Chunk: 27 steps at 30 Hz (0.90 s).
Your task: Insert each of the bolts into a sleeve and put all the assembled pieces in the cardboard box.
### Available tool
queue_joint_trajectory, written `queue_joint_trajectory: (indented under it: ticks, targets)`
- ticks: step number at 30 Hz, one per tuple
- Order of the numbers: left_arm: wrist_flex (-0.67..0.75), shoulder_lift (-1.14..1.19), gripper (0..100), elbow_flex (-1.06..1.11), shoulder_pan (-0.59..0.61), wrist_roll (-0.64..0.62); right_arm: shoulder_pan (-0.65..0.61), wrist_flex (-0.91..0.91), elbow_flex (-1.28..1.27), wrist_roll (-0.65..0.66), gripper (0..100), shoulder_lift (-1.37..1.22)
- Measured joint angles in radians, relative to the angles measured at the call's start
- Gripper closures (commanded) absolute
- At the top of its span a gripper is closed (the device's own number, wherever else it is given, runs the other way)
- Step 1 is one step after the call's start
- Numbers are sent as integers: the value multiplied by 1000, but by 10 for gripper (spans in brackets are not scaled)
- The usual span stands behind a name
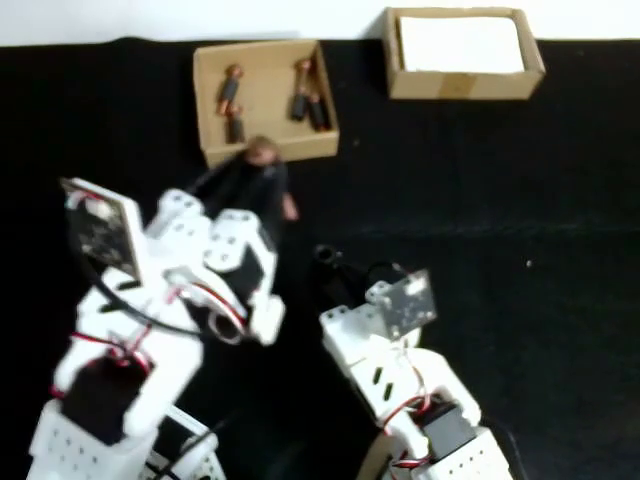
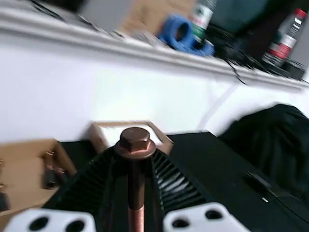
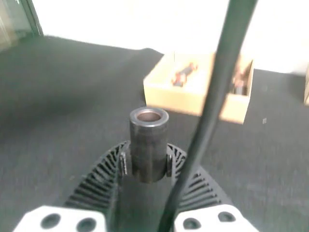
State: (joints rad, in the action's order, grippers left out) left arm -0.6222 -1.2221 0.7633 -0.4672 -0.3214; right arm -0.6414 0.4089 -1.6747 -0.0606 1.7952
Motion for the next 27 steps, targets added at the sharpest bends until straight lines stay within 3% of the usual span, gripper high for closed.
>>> queue_joint_trajectory:
  ticks: [4, 13, 20, 27]
  targets:
    - [3, 2, 991, 11, -55, 0, 0, -40, 0, 0, 991, 0]
    - [3, 207, 991, 12, -58, 0, 0, -43, 0, 0, 991, 0]
    - [3, 230, 991, 14, -69, 5, 0, -43, 0, 0, 991, 0]
    - [26, 227, 991, 83, -74, 101, 0, -43, 0, 0, 991, -2]
